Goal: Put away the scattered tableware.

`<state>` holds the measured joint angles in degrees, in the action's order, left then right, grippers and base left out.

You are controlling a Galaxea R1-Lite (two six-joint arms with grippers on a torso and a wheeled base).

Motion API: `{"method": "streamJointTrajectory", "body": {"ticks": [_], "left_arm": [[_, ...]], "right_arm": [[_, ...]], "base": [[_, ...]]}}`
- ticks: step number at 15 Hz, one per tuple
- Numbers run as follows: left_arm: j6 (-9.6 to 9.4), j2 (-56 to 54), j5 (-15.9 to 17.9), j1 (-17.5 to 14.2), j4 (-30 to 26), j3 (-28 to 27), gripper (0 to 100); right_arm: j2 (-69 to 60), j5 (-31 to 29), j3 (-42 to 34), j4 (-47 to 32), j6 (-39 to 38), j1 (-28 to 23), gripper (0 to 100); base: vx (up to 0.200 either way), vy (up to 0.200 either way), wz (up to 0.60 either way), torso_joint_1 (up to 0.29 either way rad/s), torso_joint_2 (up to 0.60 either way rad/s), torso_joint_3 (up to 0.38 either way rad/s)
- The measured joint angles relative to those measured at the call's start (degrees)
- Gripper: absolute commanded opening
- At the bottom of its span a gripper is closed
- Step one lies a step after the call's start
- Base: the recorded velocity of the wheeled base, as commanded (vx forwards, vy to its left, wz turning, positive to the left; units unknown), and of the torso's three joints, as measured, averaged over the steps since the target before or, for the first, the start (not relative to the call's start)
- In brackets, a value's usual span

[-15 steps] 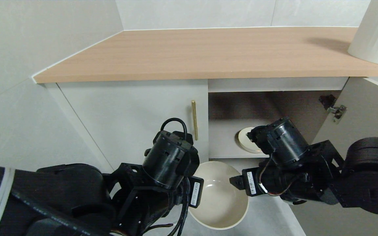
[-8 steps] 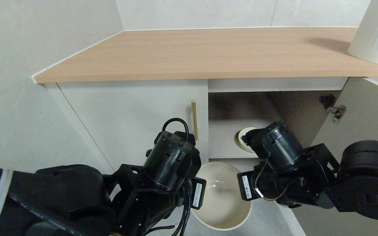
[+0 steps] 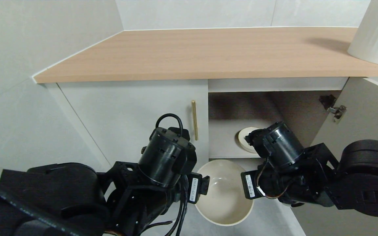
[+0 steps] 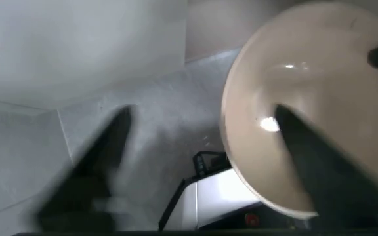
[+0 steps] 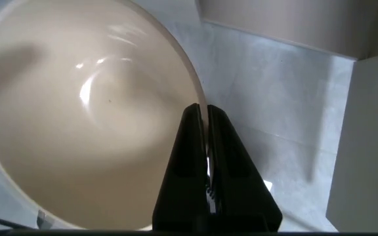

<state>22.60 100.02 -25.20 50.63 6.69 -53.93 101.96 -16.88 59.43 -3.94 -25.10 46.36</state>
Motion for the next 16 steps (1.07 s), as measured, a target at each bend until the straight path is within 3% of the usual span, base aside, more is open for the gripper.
{"method": "streamJointTrajectory", "body": {"ticks": [3, 6, 12, 16], "left_arm": [[0.39, -1.38, 0.00, -0.83, 1.33, 0.05, 100], [0.39, -1.82, 0.05, -1.24, 1.49, 0.07, 100], [0.39, -2.32, 0.07, -1.34, 1.54, 0.02, 100], [0.39, -2.45, 0.10, -1.34, 1.56, -0.12, 100]], "right_arm": [[0.33, -0.13, 0.11, 1.01, -1.91, -2.10, 0], [2.43, -1.97, 0.33, 9.96, -5.90, -9.18, 0], [11.98, -8.73, 1.84, 25.11, -6.57, -20.26, 0], [17.77, -9.85, 6.11, 26.87, -9.08, -25.89, 0]], "base": [[0.000, 0.000, 0.00, 0.000, 0.00, 0.000], [0.000, 0.000, 0.00, 0.000, 0.00, 0.000], [0.000, 0.000, 0.00, 0.000, 0.00, 0.000], [0.000, 0.000, 0.00, 0.000, 0.00, 0.000]]}}
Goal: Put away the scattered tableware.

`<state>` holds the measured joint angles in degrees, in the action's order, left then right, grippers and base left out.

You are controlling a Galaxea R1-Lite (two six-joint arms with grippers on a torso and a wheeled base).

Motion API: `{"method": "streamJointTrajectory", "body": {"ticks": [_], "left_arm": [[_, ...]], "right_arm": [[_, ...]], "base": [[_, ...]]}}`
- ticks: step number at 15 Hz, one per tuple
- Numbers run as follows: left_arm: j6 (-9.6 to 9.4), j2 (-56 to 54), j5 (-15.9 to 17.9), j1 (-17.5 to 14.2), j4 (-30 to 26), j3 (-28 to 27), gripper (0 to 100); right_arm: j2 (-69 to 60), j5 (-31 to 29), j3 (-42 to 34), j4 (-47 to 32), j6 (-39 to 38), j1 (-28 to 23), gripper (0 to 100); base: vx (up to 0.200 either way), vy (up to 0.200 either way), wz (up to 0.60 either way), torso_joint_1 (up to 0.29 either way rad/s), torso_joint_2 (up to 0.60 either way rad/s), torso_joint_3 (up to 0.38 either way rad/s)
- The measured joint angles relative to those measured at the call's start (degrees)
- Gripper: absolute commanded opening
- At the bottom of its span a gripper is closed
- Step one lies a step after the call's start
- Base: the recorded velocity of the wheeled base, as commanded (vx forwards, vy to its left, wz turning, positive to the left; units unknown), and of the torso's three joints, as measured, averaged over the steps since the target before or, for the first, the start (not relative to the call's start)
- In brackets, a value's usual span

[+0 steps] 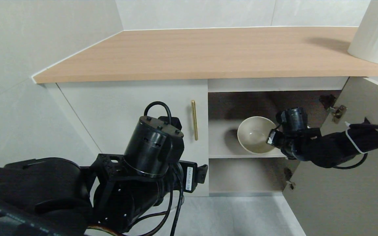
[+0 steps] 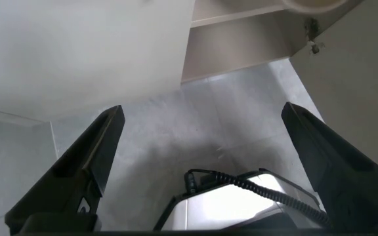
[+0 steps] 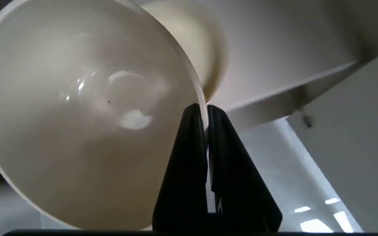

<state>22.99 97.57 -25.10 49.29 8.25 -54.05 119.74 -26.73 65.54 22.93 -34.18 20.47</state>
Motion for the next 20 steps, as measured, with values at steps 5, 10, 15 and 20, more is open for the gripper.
{"method": "streamJointTrajectory", "body": {"ticks": [5, 10, 15, 20], "left_arm": [[-0.06, -0.02, 0.00, 0.02, 0.00, -0.07, 100], [-0.09, 0.02, 0.00, 0.00, -0.02, -0.09, 100], [-0.09, 0.02, 0.00, 0.00, 0.00, -0.09, 100], [-0.06, 0.09, 0.00, -0.10, -0.02, -0.09, 100]], "right_arm": [[2.69, 0.24, 3.39, 0.09, -2.30, -3.22, 0], [4.29, 0.44, 4.96, 0.16, -2.82, -3.27, 0], [6.53, 0.44, 7.06, 0.02, -3.07, -2.30, 0], [7.72, 0.29, 8.25, -0.18, -3.10, -2.19, 0]], "base": [[0.000, 0.000, 0.00, 0.000, 0.00, 0.000], [0.000, 0.000, 0.00, 0.000, 0.00, 0.000], [0.000, 0.000, 0.00, 0.000, 0.00, 0.000], [0.000, 0.000, 0.00, 0.000, 0.00, 0.000]]}}
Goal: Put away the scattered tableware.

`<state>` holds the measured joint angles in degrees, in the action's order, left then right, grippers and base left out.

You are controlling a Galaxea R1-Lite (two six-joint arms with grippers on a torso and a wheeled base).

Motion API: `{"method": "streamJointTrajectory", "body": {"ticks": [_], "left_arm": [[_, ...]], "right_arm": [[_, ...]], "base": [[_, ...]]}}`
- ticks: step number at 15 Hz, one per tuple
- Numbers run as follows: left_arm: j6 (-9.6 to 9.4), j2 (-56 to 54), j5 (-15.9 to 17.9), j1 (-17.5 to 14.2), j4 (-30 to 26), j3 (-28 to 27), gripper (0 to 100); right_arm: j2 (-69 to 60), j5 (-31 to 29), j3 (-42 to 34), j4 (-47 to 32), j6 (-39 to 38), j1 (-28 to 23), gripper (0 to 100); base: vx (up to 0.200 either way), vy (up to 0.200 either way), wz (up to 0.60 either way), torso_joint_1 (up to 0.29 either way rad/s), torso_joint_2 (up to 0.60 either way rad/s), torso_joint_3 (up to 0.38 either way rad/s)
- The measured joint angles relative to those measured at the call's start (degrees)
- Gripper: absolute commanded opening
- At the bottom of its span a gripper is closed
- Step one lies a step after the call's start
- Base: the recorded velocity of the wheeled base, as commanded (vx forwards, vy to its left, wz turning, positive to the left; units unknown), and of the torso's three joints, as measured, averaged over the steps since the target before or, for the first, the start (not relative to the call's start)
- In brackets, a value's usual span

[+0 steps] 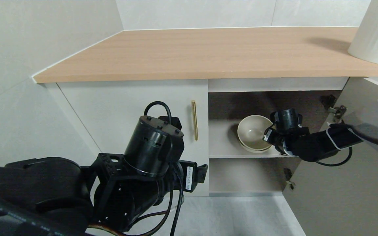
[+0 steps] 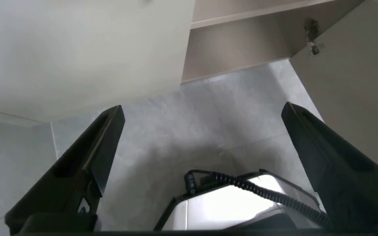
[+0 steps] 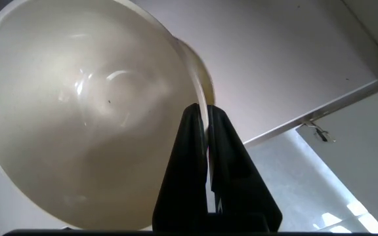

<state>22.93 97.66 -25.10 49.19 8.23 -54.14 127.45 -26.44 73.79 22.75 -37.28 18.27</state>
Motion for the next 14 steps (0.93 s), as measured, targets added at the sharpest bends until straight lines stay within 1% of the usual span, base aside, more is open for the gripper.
{"method": "streamJointTrajectory", "body": {"ticks": [2, 3, 7, 11, 13, 14], "left_arm": [[-0.02, 0.00, 0.00, 0.04, 0.02, 0.00, 100], [-0.02, 0.00, 0.00, 0.04, 0.02, 0.00, 100], [-0.02, 0.00, 0.00, -0.02, 0.00, 0.04, 100], [-0.02, 0.07, 0.00, -0.73, 0.00, 0.20, 100], [-0.41, -0.94, 0.00, -2.08, 0.00, 0.15, 100], [-1.17, -1.94, -0.02, -2.80, -0.02, 0.17, 100]], "right_arm": [[0.16, 0.00, 0.10, -0.01, 0.02, -0.04, 0], [0.22, 0.00, 0.11, 0.00, 0.02, -0.04, 100], [0.33, 0.33, -0.20, -0.01, 0.09, 0.05, 100], [-0.59, 0.63, -1.22, -0.26, 0.33, 0.63, 100], [-3.75, 3.40, -3.21, -1.76, 1.26, 0.83, 100], [-6.25, 5.36, -4.69, -3.23, 1.93, 1.12, 100]], "base": [[0.000, 0.000, 0.00, 0.000, 0.00, 0.000], [0.000, 0.000, 0.00, 0.000, 0.00, 0.000], [0.000, 0.000, 0.00, 0.000, 0.00, 0.000], [0.000, 0.000, 0.00, 0.000, 0.00, 0.000], [0.000, 0.000, 0.00, 0.000, 0.00, 0.000], [0.000, 0.000, 0.00, 0.000, 0.00, 0.000]]}}
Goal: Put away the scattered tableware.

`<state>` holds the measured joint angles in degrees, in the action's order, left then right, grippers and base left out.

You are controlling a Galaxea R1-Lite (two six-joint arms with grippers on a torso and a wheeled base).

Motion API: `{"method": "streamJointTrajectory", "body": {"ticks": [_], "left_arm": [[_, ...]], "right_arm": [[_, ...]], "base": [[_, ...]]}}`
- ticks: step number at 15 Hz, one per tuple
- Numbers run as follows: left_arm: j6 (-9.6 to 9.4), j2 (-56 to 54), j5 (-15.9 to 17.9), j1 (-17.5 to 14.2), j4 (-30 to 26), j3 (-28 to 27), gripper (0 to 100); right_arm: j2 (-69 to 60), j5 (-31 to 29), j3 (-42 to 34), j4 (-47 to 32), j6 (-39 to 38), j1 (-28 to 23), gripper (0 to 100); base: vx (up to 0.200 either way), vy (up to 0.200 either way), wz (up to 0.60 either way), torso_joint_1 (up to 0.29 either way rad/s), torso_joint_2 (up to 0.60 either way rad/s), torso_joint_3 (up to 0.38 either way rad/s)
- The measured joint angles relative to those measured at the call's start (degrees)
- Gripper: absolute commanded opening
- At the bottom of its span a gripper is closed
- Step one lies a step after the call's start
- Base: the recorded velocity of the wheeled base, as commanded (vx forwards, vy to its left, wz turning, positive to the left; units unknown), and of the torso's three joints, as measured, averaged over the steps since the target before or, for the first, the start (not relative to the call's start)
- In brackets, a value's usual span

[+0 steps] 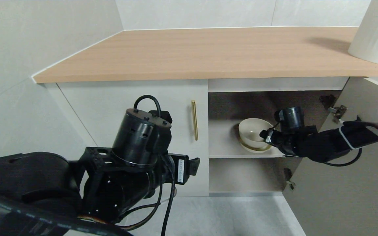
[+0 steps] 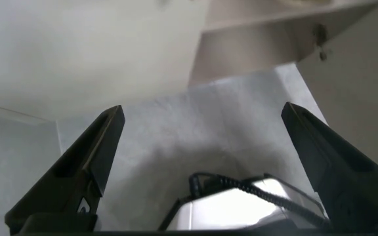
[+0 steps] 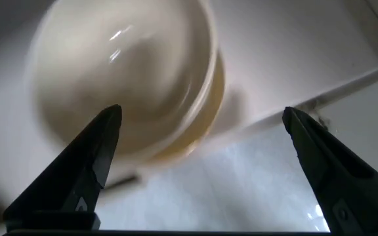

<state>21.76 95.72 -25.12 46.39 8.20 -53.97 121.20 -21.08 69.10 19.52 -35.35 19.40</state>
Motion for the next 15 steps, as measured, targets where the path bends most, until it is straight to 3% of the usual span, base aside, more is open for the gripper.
{"method": "streamJointTrajectory", "body": {"ticks": [6, 8, 11, 15], "left_arm": [[-3.80, -11.04, 0.02, -5.23, -0.52, 5.52, 100], [-5.42, -16.31, 0.06, -8.19, -2.00, 9.26, 100], [-5.80, -21.03, 0.20, -12.65, -2.79, 14.60, 100], [-5.86, -23.84, -0.38, -16.35, -2.79, 16.79, 100]], "right_arm": [[-22.53, 4.72, -12.70, -9.70, 6.86, 4.91, 100], [-31.38, 6.02, -15.06, -17.86, 7.69, 6.16, 100], [-42.86, 12.68, -18.08, -32.38, 12.36, 7.52, 100], [-51.82, 13.91, -25.31, -35.04, 16.18, 8.19, 100]], "base": [[0.000, 0.000, 0.00, 0.000, 0.00, 0.000], [0.000, 0.000, 0.00, 0.000, 0.00, 0.000], [0.000, 0.000, 0.00, 0.000, 0.00, 0.000], [0.000, 0.000, 0.00, 0.000, 0.00, 0.000]]}}
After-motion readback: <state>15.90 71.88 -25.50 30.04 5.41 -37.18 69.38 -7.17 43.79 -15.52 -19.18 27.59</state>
